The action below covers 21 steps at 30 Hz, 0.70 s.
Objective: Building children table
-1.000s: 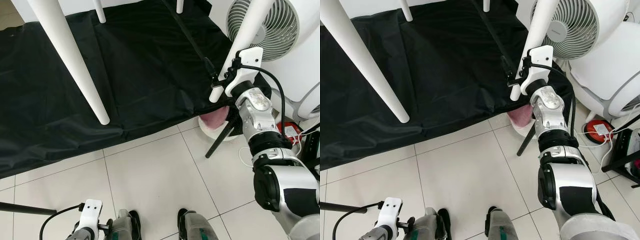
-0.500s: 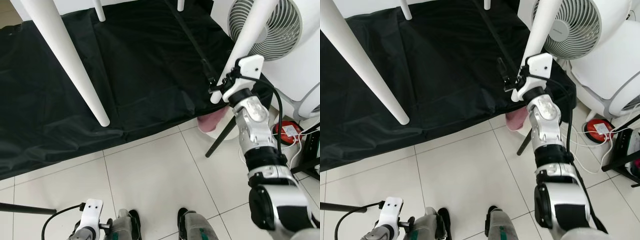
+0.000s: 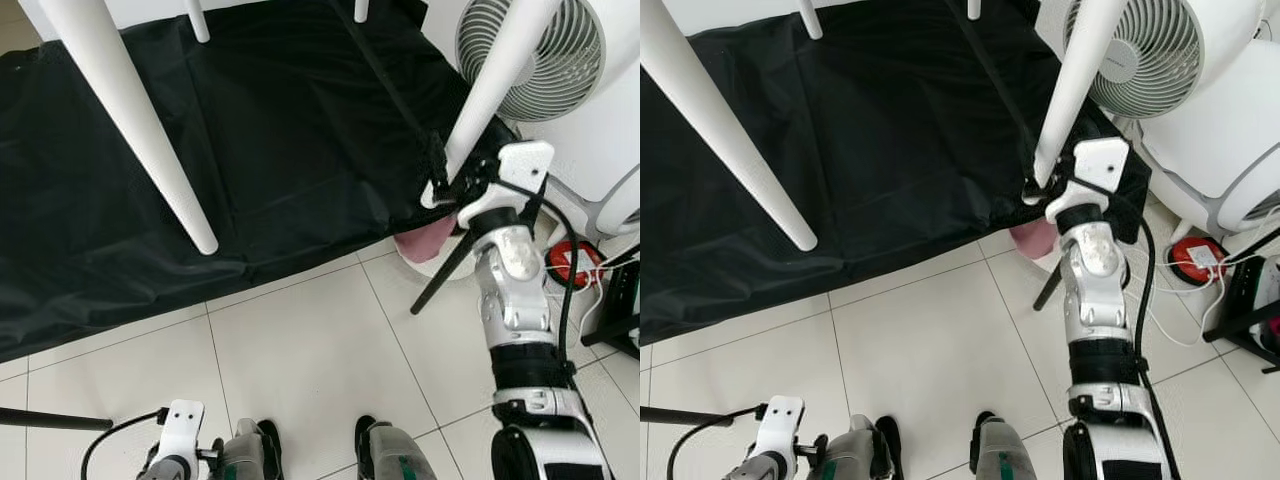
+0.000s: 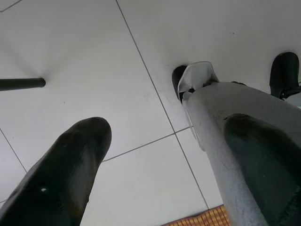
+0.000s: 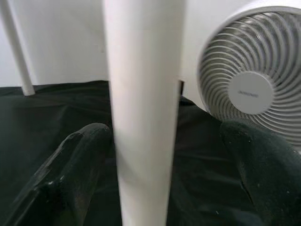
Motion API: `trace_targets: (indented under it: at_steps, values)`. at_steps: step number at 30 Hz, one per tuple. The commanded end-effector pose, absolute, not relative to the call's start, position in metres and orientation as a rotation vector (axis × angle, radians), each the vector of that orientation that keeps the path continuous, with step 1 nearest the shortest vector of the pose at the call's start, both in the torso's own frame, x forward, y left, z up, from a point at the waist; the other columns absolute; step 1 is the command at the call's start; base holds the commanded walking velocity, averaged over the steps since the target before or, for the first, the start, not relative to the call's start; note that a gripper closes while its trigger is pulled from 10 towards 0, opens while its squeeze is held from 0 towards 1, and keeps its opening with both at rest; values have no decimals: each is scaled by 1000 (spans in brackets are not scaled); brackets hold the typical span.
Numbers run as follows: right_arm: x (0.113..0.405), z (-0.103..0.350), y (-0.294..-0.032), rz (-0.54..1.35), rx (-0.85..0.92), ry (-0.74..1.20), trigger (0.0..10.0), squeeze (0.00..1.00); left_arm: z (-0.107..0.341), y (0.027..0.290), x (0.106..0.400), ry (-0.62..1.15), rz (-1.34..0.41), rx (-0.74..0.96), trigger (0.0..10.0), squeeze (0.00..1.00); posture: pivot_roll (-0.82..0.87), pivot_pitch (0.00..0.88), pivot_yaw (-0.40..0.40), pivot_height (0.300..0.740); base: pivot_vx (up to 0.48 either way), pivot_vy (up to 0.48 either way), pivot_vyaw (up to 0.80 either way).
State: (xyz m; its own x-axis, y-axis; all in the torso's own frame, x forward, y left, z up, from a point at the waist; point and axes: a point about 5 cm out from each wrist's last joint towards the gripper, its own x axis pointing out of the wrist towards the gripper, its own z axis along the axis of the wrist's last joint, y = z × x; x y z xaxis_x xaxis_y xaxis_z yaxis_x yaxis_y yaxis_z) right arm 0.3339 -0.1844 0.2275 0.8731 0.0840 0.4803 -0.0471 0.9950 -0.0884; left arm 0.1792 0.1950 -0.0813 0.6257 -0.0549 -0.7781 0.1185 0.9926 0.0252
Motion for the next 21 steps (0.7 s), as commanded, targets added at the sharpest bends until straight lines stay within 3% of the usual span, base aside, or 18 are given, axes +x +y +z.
trace_targets:
  at_steps: [1,14,15,17,18,20,21]
  values:
    - [326,223,-180,50,-48,-488,10000,0,-92,197,157,976,-84,82,10000,0,-121,205,80,740,0,0,0]
    - [309,199,-167,114,-30,-369,10000,0,-92,199,157,976,-74,79,10000,0,-118,208,72,740,0,0,0]
    - [305,190,-165,139,-26,-338,9412,0,-92,198,157,977,-72,76,10000,0,-118,208,72,740,0,0,0]
    - [303,185,-164,154,-23,-319,9412,0,-92,198,157,977,-71,74,10000,0,-118,208,72,740,0,0,0]
    - [302,183,-164,156,-22,-309,1529,0,-92,198,157,976,-70,72,10000,0,-118,208,72,740,0,0,0]
    - [301,182,-165,155,-22,-305,1529,0,-92,198,157,976,-70,70,10000,0,-118,208,72,740,0,0,0]
    - [301,181,-165,154,-21,-301,0,0,-92,197,156,976,-70,68,10000,0,-115,209,70,740,0,0,0]
